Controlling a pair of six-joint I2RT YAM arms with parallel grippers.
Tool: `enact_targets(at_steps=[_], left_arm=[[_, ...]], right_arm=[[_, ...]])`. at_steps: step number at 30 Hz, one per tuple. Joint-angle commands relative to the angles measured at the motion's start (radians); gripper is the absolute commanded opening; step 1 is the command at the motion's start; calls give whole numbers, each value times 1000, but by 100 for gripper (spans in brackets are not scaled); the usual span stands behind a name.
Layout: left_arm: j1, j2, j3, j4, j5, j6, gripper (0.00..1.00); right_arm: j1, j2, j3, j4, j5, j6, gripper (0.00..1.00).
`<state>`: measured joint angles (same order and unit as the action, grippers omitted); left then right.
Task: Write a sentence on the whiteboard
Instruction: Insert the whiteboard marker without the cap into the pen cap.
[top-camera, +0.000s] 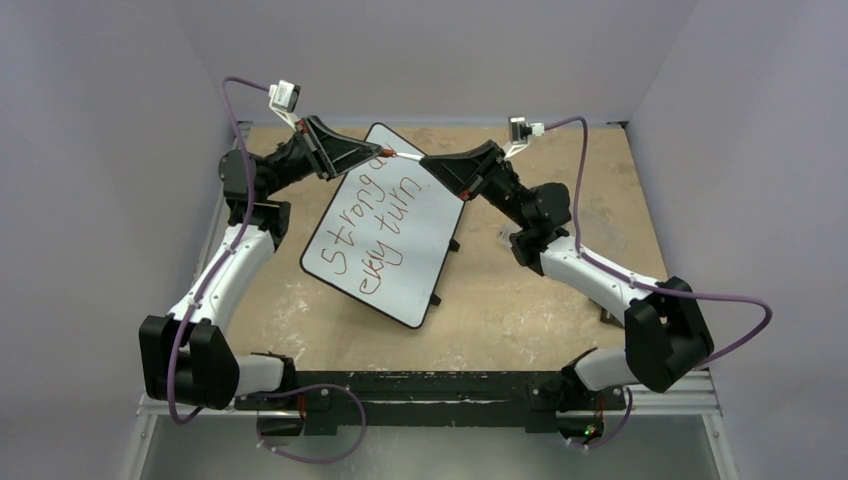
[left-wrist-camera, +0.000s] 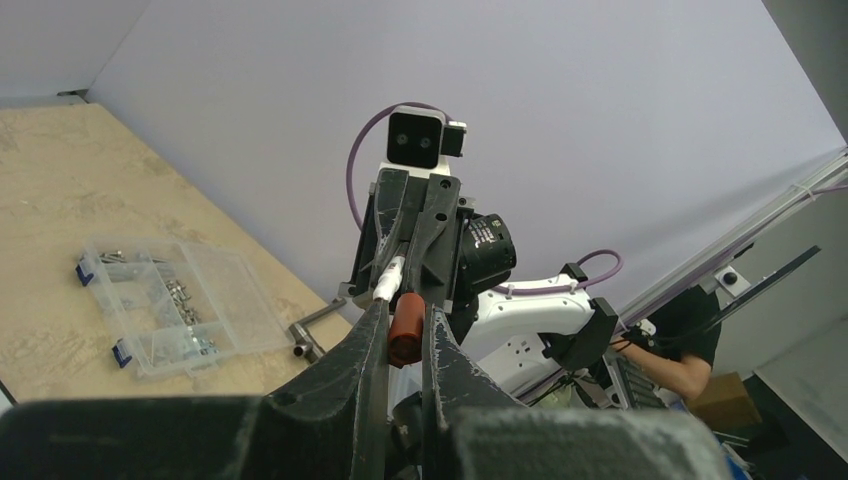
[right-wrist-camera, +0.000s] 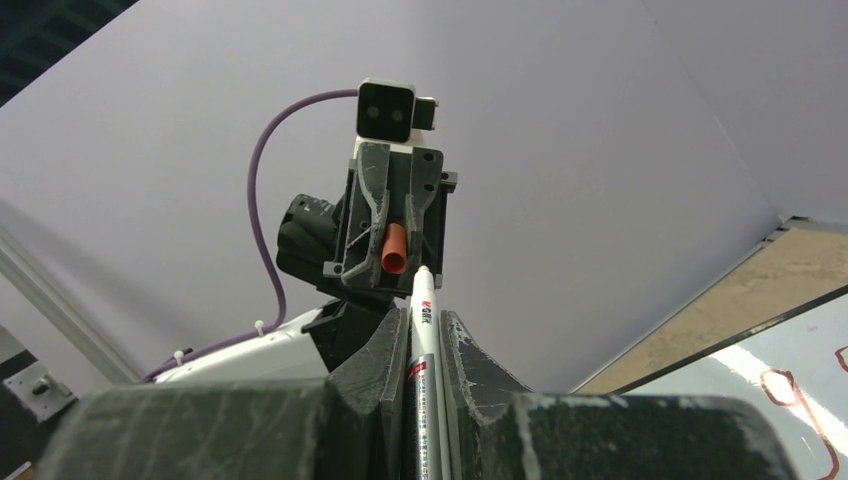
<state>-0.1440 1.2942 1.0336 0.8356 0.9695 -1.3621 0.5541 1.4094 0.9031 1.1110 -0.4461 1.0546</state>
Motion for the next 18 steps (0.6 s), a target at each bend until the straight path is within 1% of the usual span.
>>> enact_targets(at_steps=[1,18], left_arm=[[7,-1,-5,62,-8,-8,0],[7,-5,-5,-14,-20,48,0]], right_arm=[[3,-9,45,47,-20,4,0],[6,-12,47,46,-17,4,0]])
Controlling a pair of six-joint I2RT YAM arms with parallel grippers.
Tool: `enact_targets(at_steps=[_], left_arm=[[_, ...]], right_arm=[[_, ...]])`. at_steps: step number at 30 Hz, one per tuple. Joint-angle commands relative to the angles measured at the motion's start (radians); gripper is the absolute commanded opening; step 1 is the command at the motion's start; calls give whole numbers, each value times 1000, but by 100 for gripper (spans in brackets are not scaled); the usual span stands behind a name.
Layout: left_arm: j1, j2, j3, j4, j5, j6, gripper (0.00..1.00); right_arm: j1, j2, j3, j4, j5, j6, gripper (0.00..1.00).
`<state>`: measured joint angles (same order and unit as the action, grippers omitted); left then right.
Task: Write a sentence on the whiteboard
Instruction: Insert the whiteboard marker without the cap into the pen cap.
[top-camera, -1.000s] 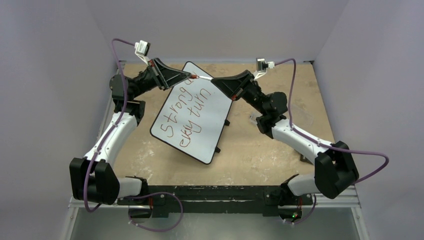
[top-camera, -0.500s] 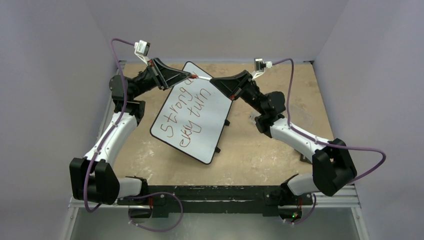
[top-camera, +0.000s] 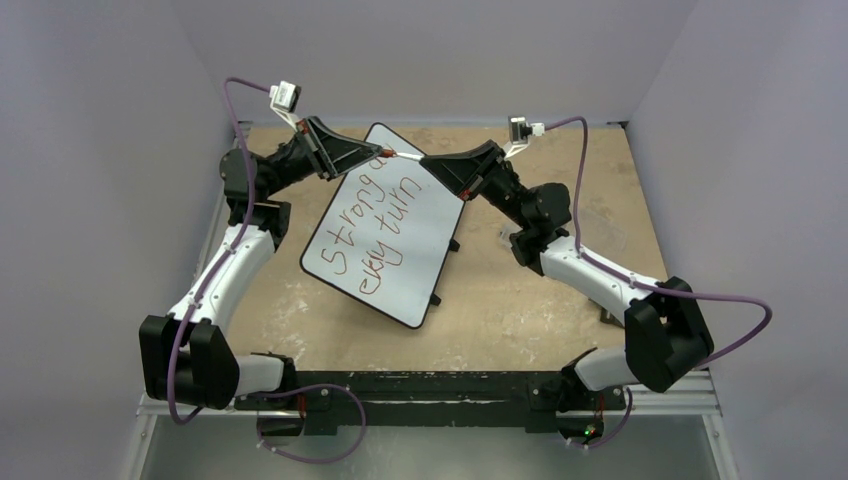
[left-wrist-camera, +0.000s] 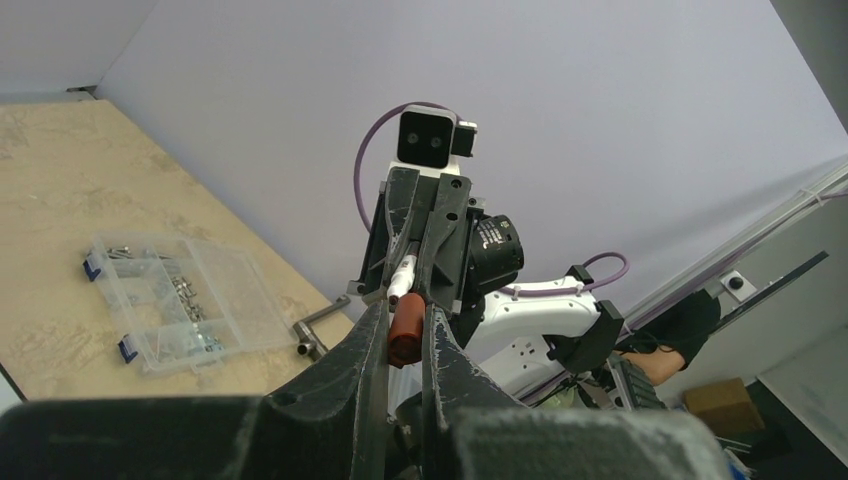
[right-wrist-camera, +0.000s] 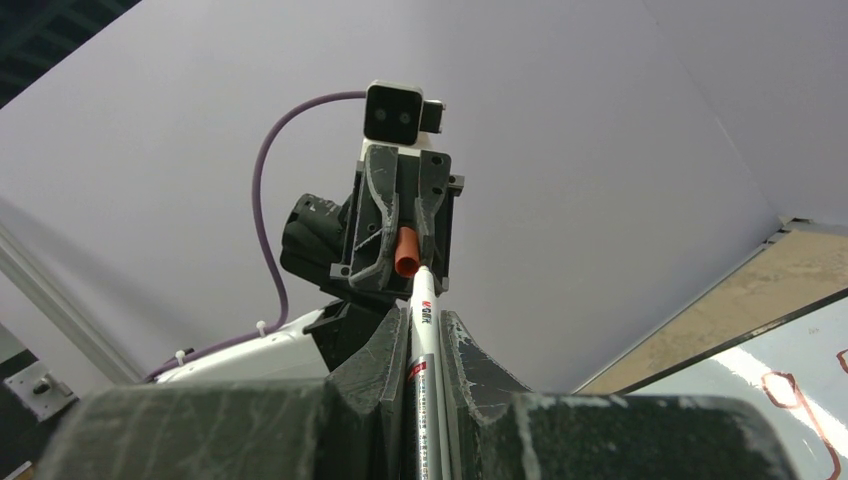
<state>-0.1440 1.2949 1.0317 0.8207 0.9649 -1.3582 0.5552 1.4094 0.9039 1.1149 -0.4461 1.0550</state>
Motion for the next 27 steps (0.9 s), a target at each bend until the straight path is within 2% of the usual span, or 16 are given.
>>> enact_targets(at_steps=[1,27], left_arm=[[7,-5,-4,-3,-18,47,0],[-3,14,-6,54,-9,9,0]], right_arm=[[5,-12,46,43,-18,3,0],[36,54,101,57,-18,13,0]])
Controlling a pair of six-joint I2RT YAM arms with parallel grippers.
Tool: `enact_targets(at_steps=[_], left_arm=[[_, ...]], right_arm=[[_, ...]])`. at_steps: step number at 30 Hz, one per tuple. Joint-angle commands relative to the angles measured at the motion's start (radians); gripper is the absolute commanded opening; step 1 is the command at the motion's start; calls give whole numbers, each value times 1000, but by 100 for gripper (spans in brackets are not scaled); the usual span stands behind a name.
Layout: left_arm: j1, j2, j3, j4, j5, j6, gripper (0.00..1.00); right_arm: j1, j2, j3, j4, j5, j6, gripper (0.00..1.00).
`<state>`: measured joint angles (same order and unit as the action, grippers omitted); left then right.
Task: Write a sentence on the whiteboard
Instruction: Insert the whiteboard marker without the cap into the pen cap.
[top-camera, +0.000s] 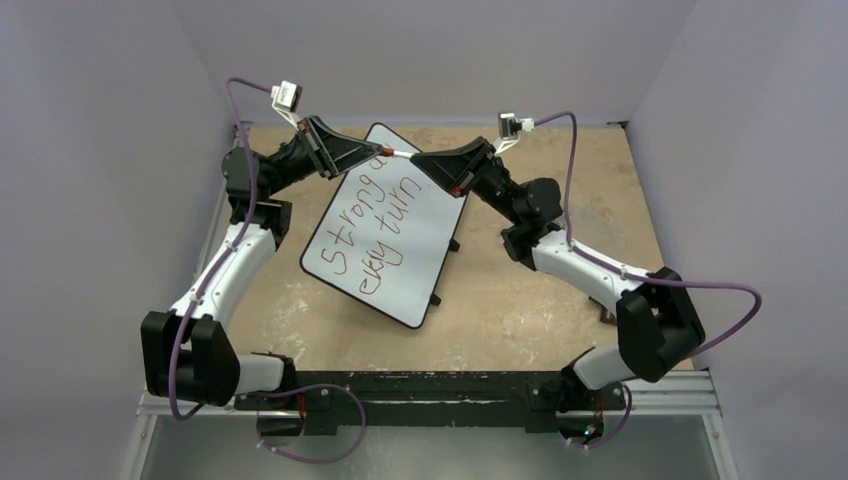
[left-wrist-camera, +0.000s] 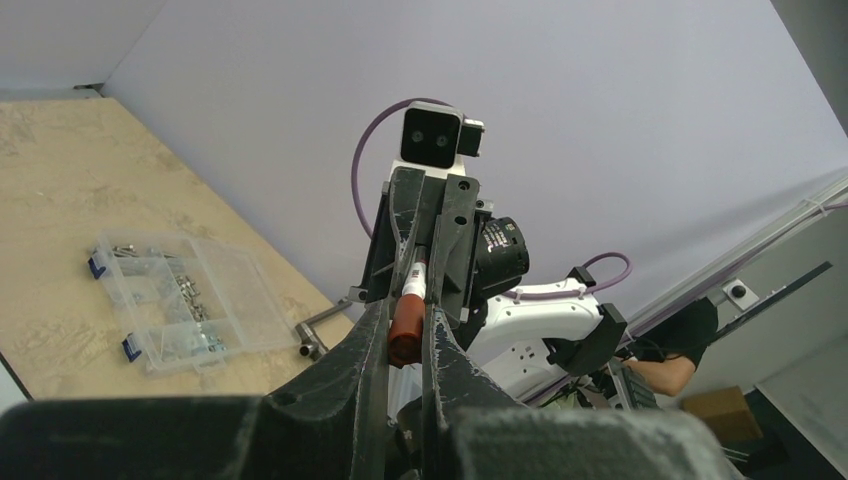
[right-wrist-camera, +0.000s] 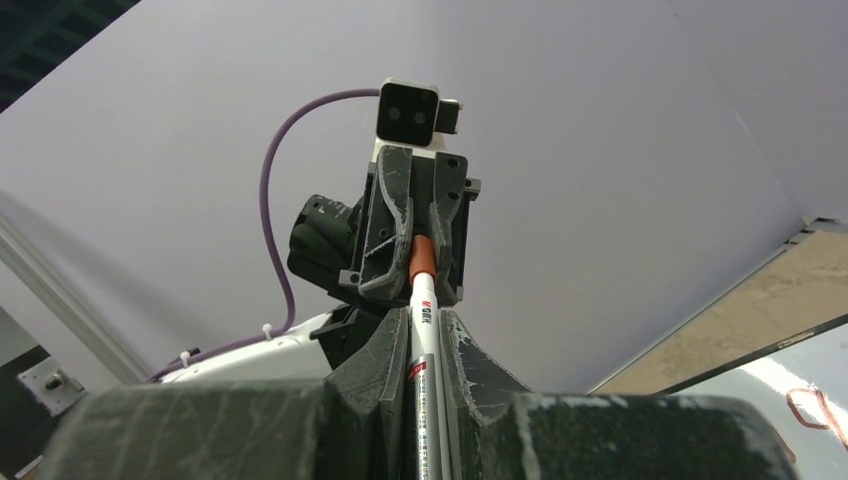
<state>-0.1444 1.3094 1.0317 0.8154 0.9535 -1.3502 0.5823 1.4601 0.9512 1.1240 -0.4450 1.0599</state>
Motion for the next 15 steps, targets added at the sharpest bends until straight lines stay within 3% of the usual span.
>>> enact_targets(at_steps=[1,15], left_arm=[[-3,1,-6,62,6,-1,0],[-7,22,-10,126,10,-49,0]], right_arm=[[10,7,57,48,-20,7,0],[26,40,87,50,-18,12,0]])
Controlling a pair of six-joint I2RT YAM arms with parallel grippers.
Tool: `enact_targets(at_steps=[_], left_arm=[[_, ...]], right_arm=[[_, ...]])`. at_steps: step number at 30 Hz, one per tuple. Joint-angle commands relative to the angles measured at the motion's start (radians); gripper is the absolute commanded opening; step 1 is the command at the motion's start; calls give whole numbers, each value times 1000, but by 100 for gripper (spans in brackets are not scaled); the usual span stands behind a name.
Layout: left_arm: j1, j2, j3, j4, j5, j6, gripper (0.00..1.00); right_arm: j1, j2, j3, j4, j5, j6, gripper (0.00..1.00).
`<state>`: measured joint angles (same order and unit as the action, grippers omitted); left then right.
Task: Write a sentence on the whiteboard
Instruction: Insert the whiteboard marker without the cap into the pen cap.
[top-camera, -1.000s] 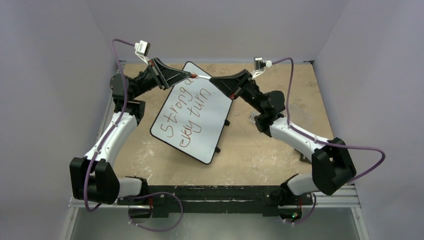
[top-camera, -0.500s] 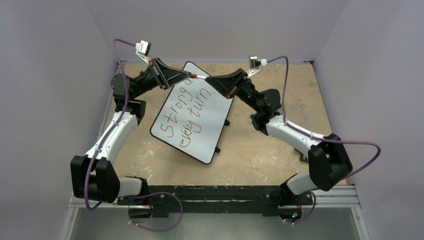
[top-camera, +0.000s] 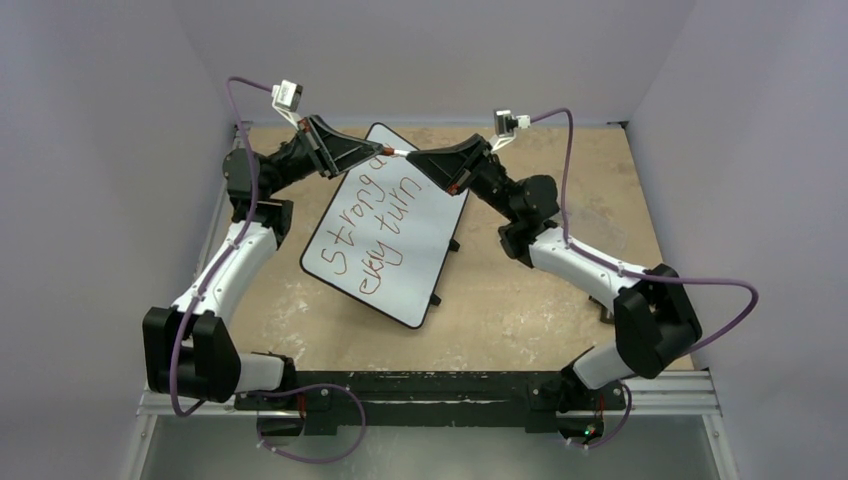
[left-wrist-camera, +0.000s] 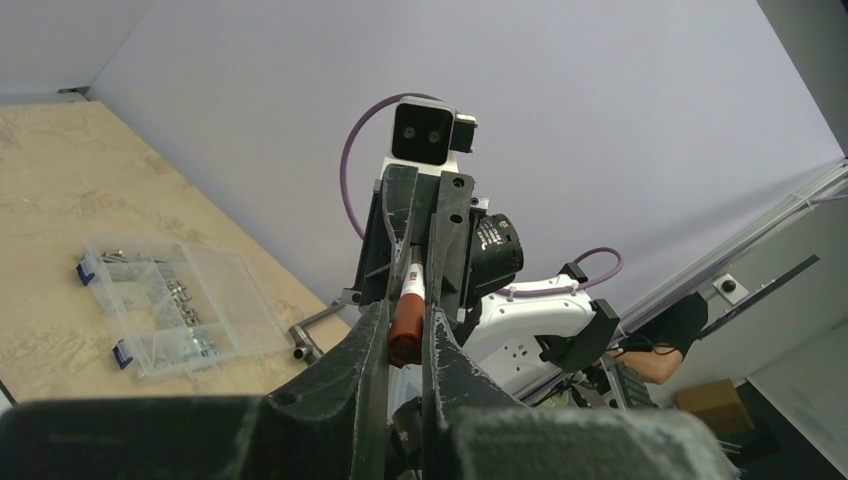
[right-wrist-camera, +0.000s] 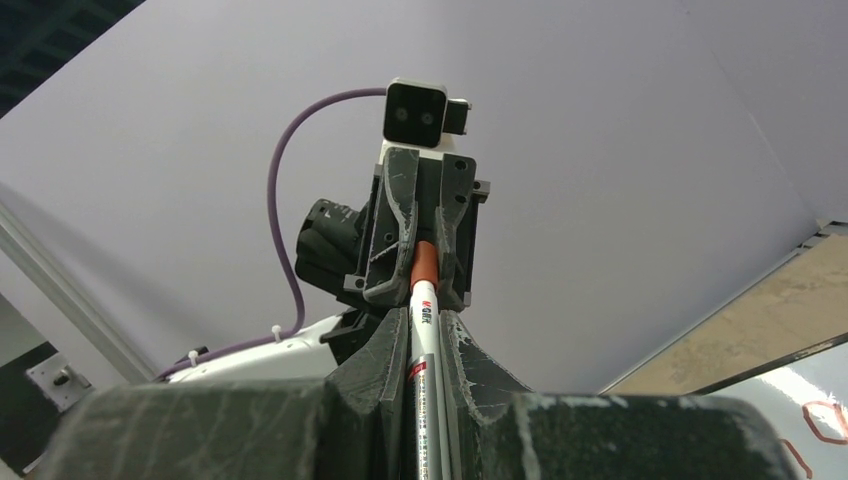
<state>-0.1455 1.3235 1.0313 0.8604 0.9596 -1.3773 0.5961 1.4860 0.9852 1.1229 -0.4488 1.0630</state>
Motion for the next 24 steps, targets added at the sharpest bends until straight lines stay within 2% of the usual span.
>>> enact_targets(at_steps=[1,24], left_arm=[[-8,9,-10,91,4,-27,0],[-22,11,-16,97,13,-9,0]], right_arm=[[14,19,59,52,-14,10,0],[84,63,102,40,0,6,0]])
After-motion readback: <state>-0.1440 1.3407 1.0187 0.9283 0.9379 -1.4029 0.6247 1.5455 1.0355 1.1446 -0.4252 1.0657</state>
